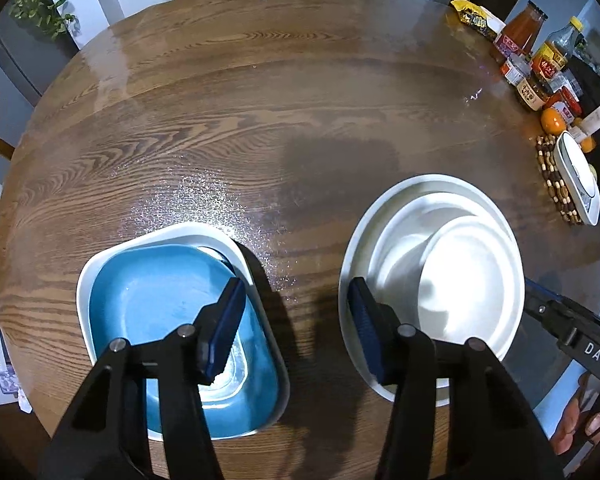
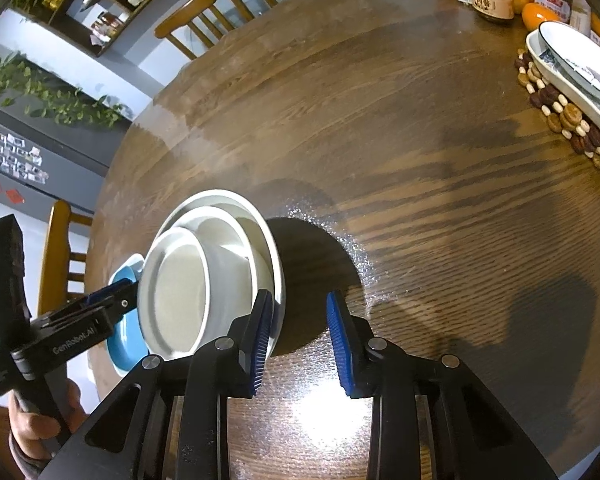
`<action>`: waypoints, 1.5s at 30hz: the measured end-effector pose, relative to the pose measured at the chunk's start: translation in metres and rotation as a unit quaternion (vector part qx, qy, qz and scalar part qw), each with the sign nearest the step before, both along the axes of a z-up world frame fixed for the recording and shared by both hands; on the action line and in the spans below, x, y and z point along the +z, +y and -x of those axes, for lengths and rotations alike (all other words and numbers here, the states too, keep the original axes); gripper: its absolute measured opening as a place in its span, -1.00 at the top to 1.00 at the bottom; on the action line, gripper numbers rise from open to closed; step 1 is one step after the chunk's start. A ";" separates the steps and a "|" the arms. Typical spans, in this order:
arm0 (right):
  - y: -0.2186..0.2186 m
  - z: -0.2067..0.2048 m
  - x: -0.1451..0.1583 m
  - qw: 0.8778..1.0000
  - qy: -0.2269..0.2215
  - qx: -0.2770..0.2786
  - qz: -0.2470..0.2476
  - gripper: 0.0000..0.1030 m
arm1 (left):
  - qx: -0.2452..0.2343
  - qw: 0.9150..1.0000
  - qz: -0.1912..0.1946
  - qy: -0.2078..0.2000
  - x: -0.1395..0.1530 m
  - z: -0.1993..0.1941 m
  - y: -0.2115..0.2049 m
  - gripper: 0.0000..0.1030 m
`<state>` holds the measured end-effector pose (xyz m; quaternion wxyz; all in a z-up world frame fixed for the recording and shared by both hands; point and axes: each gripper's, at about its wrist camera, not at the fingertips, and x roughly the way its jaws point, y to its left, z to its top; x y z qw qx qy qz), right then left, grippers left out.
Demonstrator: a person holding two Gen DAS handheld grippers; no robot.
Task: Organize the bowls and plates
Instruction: 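Grasp the large white bowl rim with both tools and lift the stack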
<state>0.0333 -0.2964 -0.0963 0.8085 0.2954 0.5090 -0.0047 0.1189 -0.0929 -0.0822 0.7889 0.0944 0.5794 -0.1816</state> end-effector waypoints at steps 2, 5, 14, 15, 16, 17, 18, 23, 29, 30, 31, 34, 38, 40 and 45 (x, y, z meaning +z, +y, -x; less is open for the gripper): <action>0.000 0.000 -0.001 1.000 -0.001 0.000 -0.001 0.39 | 0.002 1.000 0.002 0.003 -0.001 -0.001 -0.001 0.01; 0.001 -0.002 -0.002 1.000 0.002 0.001 0.001 0.39 | 0.001 1.000 -0.002 -0.005 -0.001 0.001 -0.003 0.03; 0.003 -0.002 0.000 1.000 0.000 -0.001 0.005 0.39 | -0.013 1.000 -0.004 -0.028 -0.001 0.009 -0.013 0.51; 0.004 -0.001 0.000 1.000 -0.001 0.000 0.006 0.39 | -0.017 0.999 -0.006 -0.032 -0.001 0.011 -0.015 0.58; 0.004 -0.001 -0.001 1.000 -0.001 0.000 0.007 0.40 | -0.018 0.999 -0.007 -0.034 -0.001 0.012 -0.017 0.64; 0.004 -0.001 0.000 1.000 -0.002 0.000 0.007 0.40 | -0.021 0.999 -0.005 -0.036 -0.002 0.012 -0.018 0.68; 0.005 0.000 -0.001 1.000 -0.002 0.000 0.007 0.41 | -0.021 0.999 -0.005 -0.037 -0.002 0.013 -0.020 0.72; 0.002 0.000 -0.003 1.000 -0.004 -0.002 0.001 0.41 | -0.021 0.999 -0.007 -0.043 -0.003 0.013 -0.021 0.76; 0.002 0.000 -0.004 1.000 -0.004 -0.001 0.004 0.41 | -0.030 0.998 -0.007 -0.050 -0.004 0.018 -0.025 0.95; 0.002 0.000 -0.004 1.000 -0.004 0.000 0.005 0.41 | -0.030 0.998 -0.008 -0.051 -0.003 0.019 -0.025 0.95; 0.002 0.000 -0.004 1.000 -0.004 0.000 0.006 0.41 | -0.030 0.998 -0.007 -0.051 -0.003 0.018 -0.025 0.95; 0.004 0.000 -0.002 1.000 -0.005 0.001 0.010 0.41 | -0.030 0.998 -0.004 -0.049 -0.003 0.018 -0.024 0.95; 0.006 0.000 -0.001 1.000 -0.004 0.002 0.017 0.41 | -0.031 0.998 -0.006 -0.052 -0.003 0.018 -0.024 0.95; 0.008 0.000 0.000 1.000 -0.004 0.003 0.022 0.41 | -0.031 0.998 -0.007 -0.055 -0.003 0.020 -0.024 0.95; 0.013 -0.002 0.002 1.000 -0.008 0.012 0.028 0.64 | -0.033 0.997 -0.013 -0.063 -0.004 0.021 -0.026 0.94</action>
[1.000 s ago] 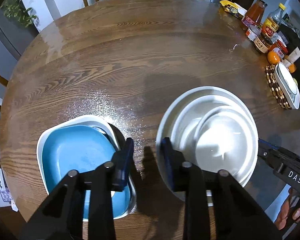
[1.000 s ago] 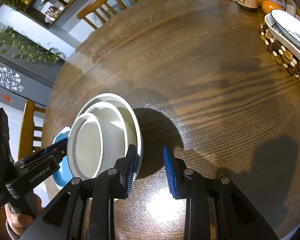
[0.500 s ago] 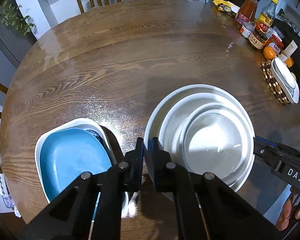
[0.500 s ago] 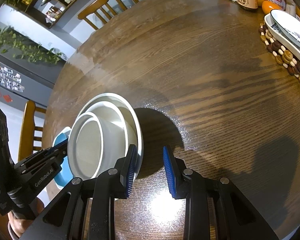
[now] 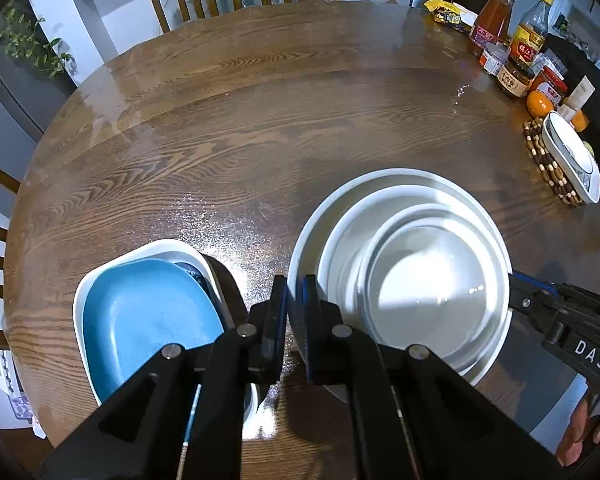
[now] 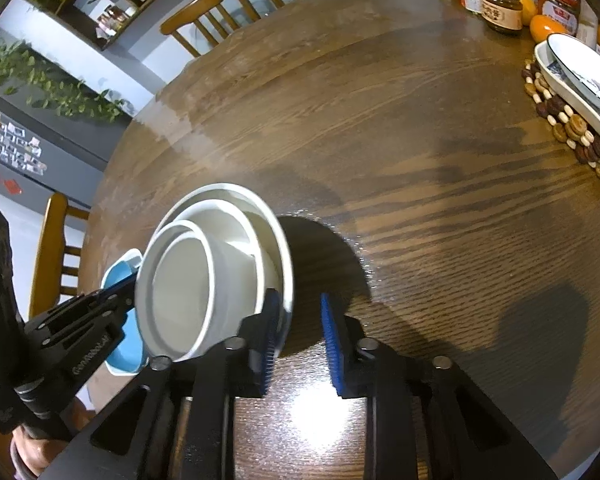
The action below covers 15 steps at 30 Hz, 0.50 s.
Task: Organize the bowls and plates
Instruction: 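Grasp the large white bowl rim with both tools and lift the stack, then carry the bowl stack over the teal dish on the patterned plates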
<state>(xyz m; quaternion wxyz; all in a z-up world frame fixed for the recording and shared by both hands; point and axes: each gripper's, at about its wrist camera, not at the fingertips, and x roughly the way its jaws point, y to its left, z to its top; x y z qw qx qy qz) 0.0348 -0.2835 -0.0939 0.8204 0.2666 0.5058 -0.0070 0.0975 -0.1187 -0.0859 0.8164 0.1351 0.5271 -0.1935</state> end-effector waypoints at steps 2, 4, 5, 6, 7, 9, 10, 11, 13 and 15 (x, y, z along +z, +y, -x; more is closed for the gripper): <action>0.005 -0.002 0.002 1.000 -0.003 0.008 0.007 0.76 | 0.001 1.000 0.001 0.000 0.000 0.000 0.000 0.95; 0.009 -0.003 0.004 1.000 -0.002 0.010 0.023 0.78 | 0.000 1.000 0.000 -0.002 0.000 0.000 0.000 0.94; 0.010 -0.003 0.004 1.000 -0.002 0.011 0.025 0.79 | 0.000 1.000 0.000 -0.002 0.000 0.001 0.000 0.95; 0.009 -0.003 0.004 1.000 -0.002 0.011 0.024 0.79 | 0.000 1.000 0.001 -0.003 0.000 0.001 0.000 0.95; 0.008 -0.003 0.003 1.000 -0.001 0.010 0.022 0.78 | 0.000 1.000 0.001 -0.003 0.000 0.001 0.000 0.95; 0.009 -0.003 0.004 1.000 -0.001 0.009 0.022 0.79 | -0.001 1.000 0.000 -0.005 0.000 0.001 0.001 0.95; 0.010 -0.003 0.004 1.000 -0.001 0.009 0.025 0.78 | -0.001 1.000 0.000 -0.006 0.001 0.002 0.001 0.95; 0.011 -0.003 0.004 1.000 -0.001 0.008 0.026 0.78 | 0.000 1.000 0.000 -0.006 0.001 0.002 0.001 0.95; 0.012 -0.002 0.004 1.000 -0.001 0.007 0.028 0.79 | 0.000 1.000 0.001 -0.008 0.002 0.003 0.002 0.95; 0.014 -0.001 0.004 1.000 0.000 0.006 0.027 0.78 | -0.002 1.000 -0.001 -0.010 0.002 0.005 0.001 0.95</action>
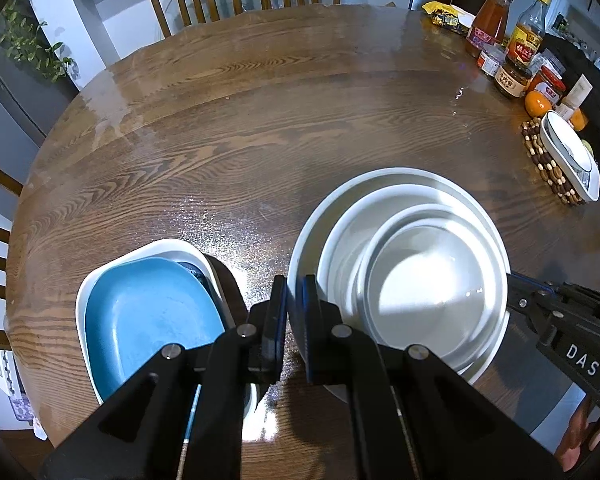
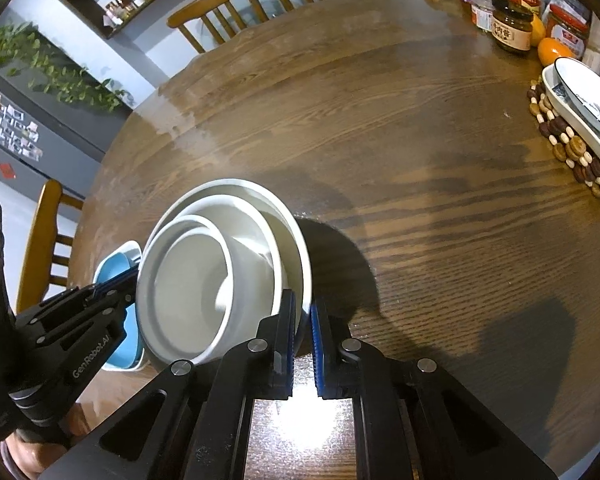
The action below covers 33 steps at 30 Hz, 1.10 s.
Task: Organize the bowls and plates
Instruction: 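Carry the bowl stack over the teal dish on the patterned plates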
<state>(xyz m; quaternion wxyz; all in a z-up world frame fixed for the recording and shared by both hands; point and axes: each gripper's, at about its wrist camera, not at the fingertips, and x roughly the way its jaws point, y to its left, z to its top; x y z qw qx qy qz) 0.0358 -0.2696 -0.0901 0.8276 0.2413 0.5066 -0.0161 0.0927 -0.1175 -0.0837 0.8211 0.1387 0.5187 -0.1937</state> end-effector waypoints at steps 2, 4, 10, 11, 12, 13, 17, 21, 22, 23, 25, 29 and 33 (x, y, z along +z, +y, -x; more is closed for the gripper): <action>0.001 0.001 0.000 1.000 0.000 -0.001 0.001 0.79 | -0.001 1.000 0.001 0.001 0.000 0.001 0.001 0.95; 0.001 0.003 0.000 1.000 0.000 -0.003 0.002 0.79 | -0.001 1.000 0.003 0.001 0.000 0.002 0.002 0.95; 0.003 0.005 0.002 1.000 -0.002 -0.007 0.004 0.78 | 0.000 1.000 0.003 0.005 -0.001 0.004 0.003 0.95; 0.003 0.006 0.002 1.000 -0.003 -0.007 0.006 0.78 | 0.001 1.000 0.004 0.006 -0.001 0.004 0.003 0.95; 0.004 0.006 0.003 1.000 -0.003 -0.007 0.007 0.78 | 0.001 1.000 0.004 0.005 -0.001 0.005 0.003 0.95; 0.004 0.007 0.004 1.000 -0.004 -0.007 0.008 0.78 | 0.001 1.000 0.004 0.004 0.000 0.006 0.003 0.95; 0.004 0.009 0.006 1.000 -0.008 -0.008 0.010 0.78 | 0.001 1.000 0.007 0.000 0.003 0.007 0.004 0.95; 0.005 0.010 0.011 1.000 -0.014 -0.009 0.012 0.78 | 0.002 1.000 0.011 -0.004 0.006 0.009 0.005 0.95; 0.005 0.010 0.012 1.000 -0.015 -0.009 0.013 0.78 | 0.003 1.000 0.012 -0.005 0.008 0.009 0.005 0.95; 0.004 0.011 0.013 1.000 -0.017 -0.009 0.013 0.78 | 0.004 1.000 0.013 -0.007 0.009 0.009 0.006 0.95; 0.005 0.012 0.016 1.000 -0.020 -0.008 0.014 0.78 | 0.005 1.000 0.015 -0.010 0.011 0.009 0.006 0.95; 0.005 0.013 0.021 0.999 -0.026 -0.008 0.016 0.78 | 0.007 1.000 0.020 -0.014 0.016 0.010 0.010 0.94; 0.007 0.014 0.025 0.999 -0.032 -0.006 0.018 0.78 | 0.009 0.999 0.023 -0.024 0.020 0.011 0.013 0.95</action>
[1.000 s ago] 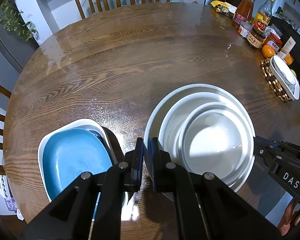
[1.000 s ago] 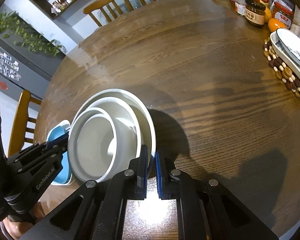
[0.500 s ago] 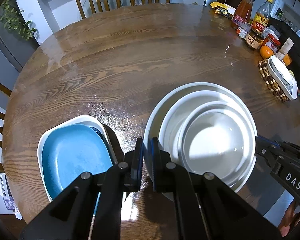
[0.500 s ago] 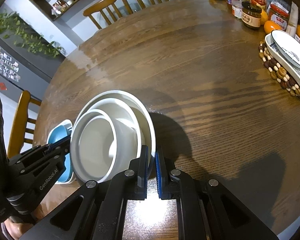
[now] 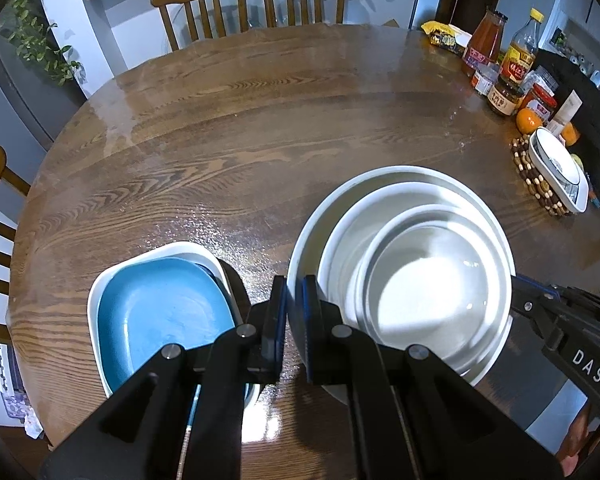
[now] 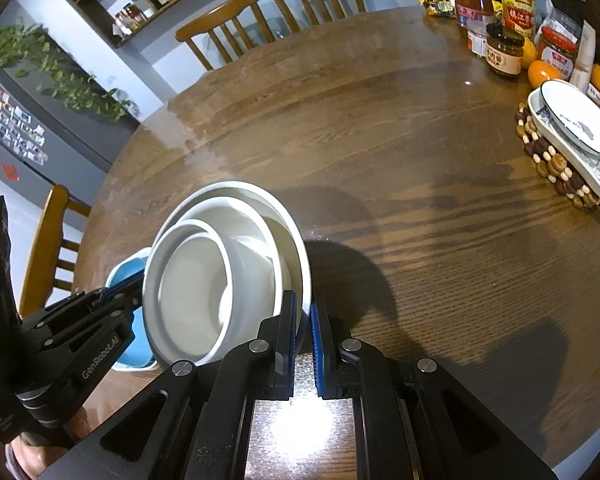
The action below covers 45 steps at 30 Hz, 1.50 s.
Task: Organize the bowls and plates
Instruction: 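Carry the bowl stack over the teal dish on the patterned plates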
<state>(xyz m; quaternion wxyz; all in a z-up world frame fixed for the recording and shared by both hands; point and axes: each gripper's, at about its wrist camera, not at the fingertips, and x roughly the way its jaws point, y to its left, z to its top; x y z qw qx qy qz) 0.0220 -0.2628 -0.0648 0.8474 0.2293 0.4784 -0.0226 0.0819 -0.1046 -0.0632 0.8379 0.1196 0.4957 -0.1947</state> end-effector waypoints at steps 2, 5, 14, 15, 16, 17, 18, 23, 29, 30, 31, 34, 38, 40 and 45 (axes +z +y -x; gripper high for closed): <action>0.001 0.000 0.003 1.000 -0.002 0.001 0.001 0.78 | 0.001 1.000 0.002 -0.002 0.002 0.000 0.001 0.94; 0.004 0.000 0.007 1.000 -0.005 0.004 0.005 0.78 | 0.004 1.000 0.005 -0.006 0.004 0.001 0.004 0.94; 0.013 -0.001 0.018 1.000 -0.016 0.014 0.013 0.78 | 0.014 1.000 0.013 -0.018 0.012 0.004 0.017 0.94; 0.014 -0.001 0.018 1.000 -0.018 0.015 0.014 0.78 | 0.015 1.000 0.014 -0.019 0.013 0.004 0.018 0.94; 0.015 -0.001 0.020 1.000 -0.020 0.016 0.015 0.78 | 0.016 1.000 0.015 -0.021 0.015 0.004 0.020 0.94; 0.016 -0.001 0.021 1.000 -0.021 0.017 0.015 0.78 | 0.018 0.999 0.017 -0.023 0.016 0.004 0.022 0.94; 0.017 -0.001 0.022 0.999 -0.023 0.018 0.015 0.78 | 0.019 0.999 0.017 -0.023 0.017 0.004 0.023 0.94; 0.025 -0.003 0.027 0.999 -0.028 0.027 0.019 0.78 | 0.026 0.999 0.021 -0.029 0.021 0.004 0.034 0.94; 0.039 -0.008 0.030 0.998 -0.032 0.042 0.020 0.78 | 0.040 0.998 0.023 -0.033 0.025 0.002 0.050 0.94; 0.042 -0.009 0.031 0.998 -0.032 0.045 0.021 0.78 | 0.044 0.998 0.023 -0.033 0.025 0.002 0.054 0.94; 0.044 -0.010 0.031 0.998 -0.032 0.047 0.021 0.78 | 0.046 0.998 0.023 -0.034 0.026 0.002 0.057 0.94; 0.053 -0.015 0.033 0.998 -0.032 0.056 0.022 0.78 | 0.053 0.998 0.022 -0.035 0.027 0.000 0.066 0.94; 0.066 -0.022 0.033 0.997 -0.030 0.070 0.024 0.78 | 0.067 0.997 0.022 -0.033 0.027 -0.003 0.080 0.94; 0.073 -0.025 0.033 0.996 -0.029 0.077 0.025 0.78 | 0.073 0.997 0.022 -0.032 0.027 -0.005 0.086 0.94; 0.091 -0.036 0.033 0.995 -0.024 0.097 0.024 0.78 | 0.092 0.995 0.020 -0.030 0.028 -0.009 0.104 0.94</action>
